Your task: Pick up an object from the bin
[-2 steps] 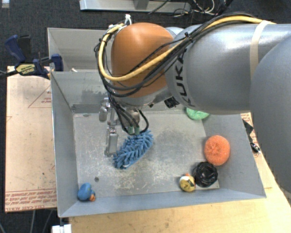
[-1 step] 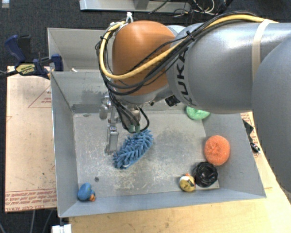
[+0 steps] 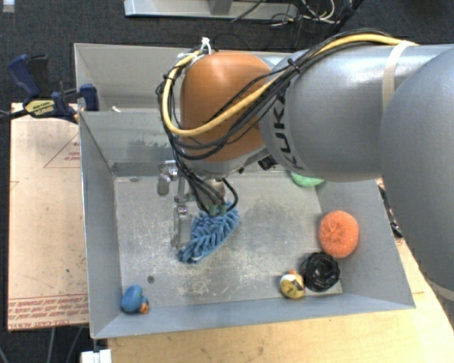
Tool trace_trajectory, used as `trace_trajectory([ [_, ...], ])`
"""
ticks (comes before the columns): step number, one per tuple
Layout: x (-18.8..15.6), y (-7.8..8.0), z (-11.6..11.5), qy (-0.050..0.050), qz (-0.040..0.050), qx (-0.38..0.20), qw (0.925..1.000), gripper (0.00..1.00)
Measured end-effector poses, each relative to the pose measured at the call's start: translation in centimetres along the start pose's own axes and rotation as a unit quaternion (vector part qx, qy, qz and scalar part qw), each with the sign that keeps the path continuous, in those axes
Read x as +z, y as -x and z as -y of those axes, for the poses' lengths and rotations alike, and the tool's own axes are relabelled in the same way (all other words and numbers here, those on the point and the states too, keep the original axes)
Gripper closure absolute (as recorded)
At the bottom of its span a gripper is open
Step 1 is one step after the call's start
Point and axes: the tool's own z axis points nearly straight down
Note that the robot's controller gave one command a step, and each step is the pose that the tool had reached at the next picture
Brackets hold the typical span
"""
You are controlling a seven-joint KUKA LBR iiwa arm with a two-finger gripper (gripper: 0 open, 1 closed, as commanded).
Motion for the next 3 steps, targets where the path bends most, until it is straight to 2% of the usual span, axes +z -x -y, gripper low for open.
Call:
trace_trajectory([
  [1,3.1,-1.9,6.6,0.000,-0.0013,-0.125,0.9922,0.00],
  [2,5.2,-0.7,7.9,0.000,0.0008,-0.175,0.9845,0.00],
  [3,11.7,0.5,9.2,0.000,0.0008,-0.253,0.9675,0.00],
])
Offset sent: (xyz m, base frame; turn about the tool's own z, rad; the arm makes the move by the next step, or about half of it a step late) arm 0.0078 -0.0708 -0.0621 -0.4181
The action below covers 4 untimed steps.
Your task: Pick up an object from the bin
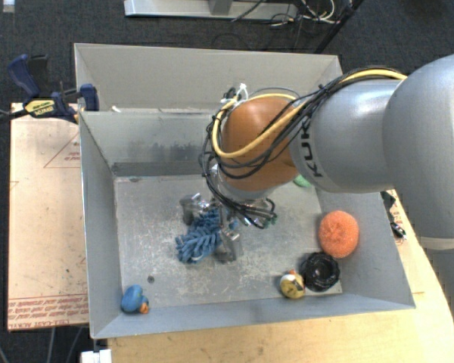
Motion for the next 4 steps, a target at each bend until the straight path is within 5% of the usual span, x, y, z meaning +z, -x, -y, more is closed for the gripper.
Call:
trace_trajectory([
  [1,0.17,0.56,0.56,0.000,0.0018,-0.063,0.9980,1.00],
  [4,-0.78,0.51,0.50,0.000,0.0011,-0.063,0.9980,1.00],
])
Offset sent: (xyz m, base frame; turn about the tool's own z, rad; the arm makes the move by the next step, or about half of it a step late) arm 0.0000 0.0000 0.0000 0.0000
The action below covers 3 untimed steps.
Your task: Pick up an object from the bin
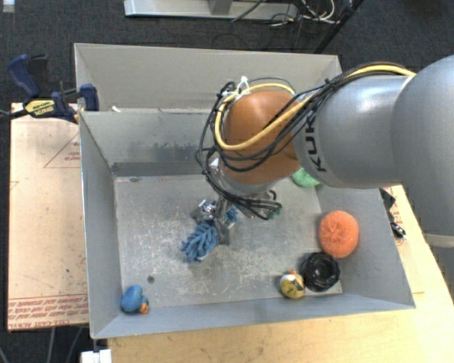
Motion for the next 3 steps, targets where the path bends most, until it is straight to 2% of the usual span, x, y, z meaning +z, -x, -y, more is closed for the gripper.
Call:
trace_trajectory([
  [2,-1.7,0.0,-0.1,0.001,-0.0013,0.000,1.0000,1.00],
  [3,-4.0,0.0,-0.1,0.002,-0.0017,0.001,1.0000,1.00],
])
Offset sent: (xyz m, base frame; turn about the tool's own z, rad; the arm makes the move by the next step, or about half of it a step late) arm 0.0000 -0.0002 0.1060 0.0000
